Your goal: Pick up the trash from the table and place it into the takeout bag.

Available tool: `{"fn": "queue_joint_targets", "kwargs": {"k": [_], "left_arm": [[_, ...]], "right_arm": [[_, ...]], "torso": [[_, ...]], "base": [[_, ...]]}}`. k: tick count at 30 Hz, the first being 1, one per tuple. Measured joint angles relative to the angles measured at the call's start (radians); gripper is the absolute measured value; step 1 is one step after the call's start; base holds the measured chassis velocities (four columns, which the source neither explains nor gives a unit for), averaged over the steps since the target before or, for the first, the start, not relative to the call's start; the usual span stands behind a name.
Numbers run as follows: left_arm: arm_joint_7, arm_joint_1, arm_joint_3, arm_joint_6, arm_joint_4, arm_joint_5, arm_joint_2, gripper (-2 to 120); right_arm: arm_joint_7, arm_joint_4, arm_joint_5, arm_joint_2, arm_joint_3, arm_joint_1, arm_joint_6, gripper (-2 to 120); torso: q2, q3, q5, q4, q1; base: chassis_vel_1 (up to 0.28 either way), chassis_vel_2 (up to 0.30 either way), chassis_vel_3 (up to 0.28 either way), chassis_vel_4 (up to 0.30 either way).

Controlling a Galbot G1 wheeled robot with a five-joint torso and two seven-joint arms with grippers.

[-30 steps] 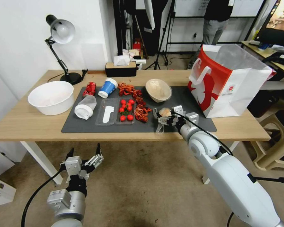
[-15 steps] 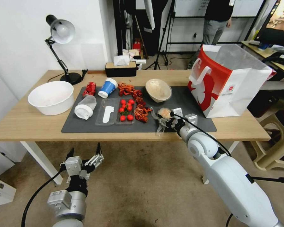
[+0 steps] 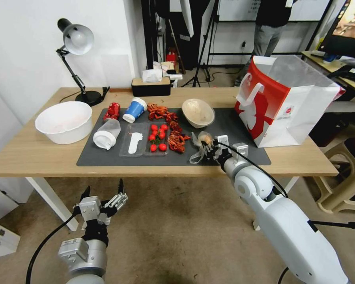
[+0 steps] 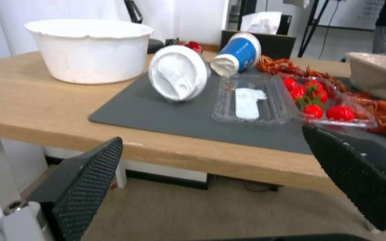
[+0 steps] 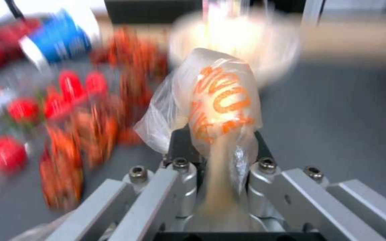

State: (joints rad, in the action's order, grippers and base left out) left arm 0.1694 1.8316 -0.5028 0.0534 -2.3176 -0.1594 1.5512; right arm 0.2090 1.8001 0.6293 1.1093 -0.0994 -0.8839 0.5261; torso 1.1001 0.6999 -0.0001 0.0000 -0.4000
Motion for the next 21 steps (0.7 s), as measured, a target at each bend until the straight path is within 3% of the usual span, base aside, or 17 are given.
{"fn": "queue_joint_targets", "kwargs": {"k": [12, 14, 15, 16, 17, 18, 19, 21], "left_arm": [[0.018, 0.009, 0.0, 0.001, -0.015, -0.003, 0.0, 100], [0.02, 0.011, -0.001, -0.002, -0.021, -0.004, 0.001, 100], [0.021, 0.015, -0.002, -0.004, -0.025, -0.004, 0.001, 100], [0.021, 0.015, -0.002, -0.004, -0.025, -0.004, 0.001, 100], [0.026, 0.018, -0.006, -0.007, -0.029, -0.004, 0.003, 100], [0.028, 0.018, -0.013, -0.007, -0.03, -0.005, 0.006, 100], [0.03, 0.019, -0.021, -0.008, -0.033, -0.011, 0.008, 100], [0.03, 0.02, -0.026, -0.01, -0.036, -0.016, 0.008, 100]], "right_arm": [[-0.001, 0.073, 0.017, -0.034, -0.026, 0.002, -0.052, 7], [-0.02, 0.125, -0.012, -0.075, -0.051, 0.018, -0.077, 7], [-0.031, 0.153, -0.02, -0.106, -0.063, 0.036, -0.085, 7], [-0.031, 0.153, -0.02, -0.106, -0.063, 0.036, -0.085, 7], [-0.03, 0.179, -0.016, -0.166, -0.11, 0.099, -0.094, 7], [-0.028, 0.186, -0.005, -0.205, -0.126, 0.145, -0.1, 7], [-0.025, 0.182, 0.017, -0.243, -0.128, 0.194, -0.093, 7], [-0.017, 0.167, 0.041, -0.277, -0.13, 0.24, -0.089, 7]], "torso": [[0.0, 0.0, 0.0009, 0.0001, 0.0], [0.0, 0.0, -0.0011, -0.0001, 0.0], [0.0, 0.0, 0.0023, -0.0004, 0.0], [0.0, 0.0, 0.0023, -0.0004, 0.0], [0.0, 0.0, -0.0005, 0.0004, 0.0], [0.0, 0.0, -0.0021, -0.0004, 0.0], [0.0, 0.0, 0.0005, -0.0001, 0.0], [0.0, 0.0, 0.0017, 0.0, 0.0]], "base": [[0.0, 0.0, 0.0, 0.0], [0.0, 0.0, 0.0, 0.0], [0.0, 0.0, 0.0, 0.0], [0.0, 0.0, 0.0, 0.0], [0.0, 0.0, 0.0, 0.0], [0.0, 0.0, 0.0, 0.0], [0.0, 0.0, 0.0, 0.0], [0.0, 0.0, 0.0, 0.0]]}}
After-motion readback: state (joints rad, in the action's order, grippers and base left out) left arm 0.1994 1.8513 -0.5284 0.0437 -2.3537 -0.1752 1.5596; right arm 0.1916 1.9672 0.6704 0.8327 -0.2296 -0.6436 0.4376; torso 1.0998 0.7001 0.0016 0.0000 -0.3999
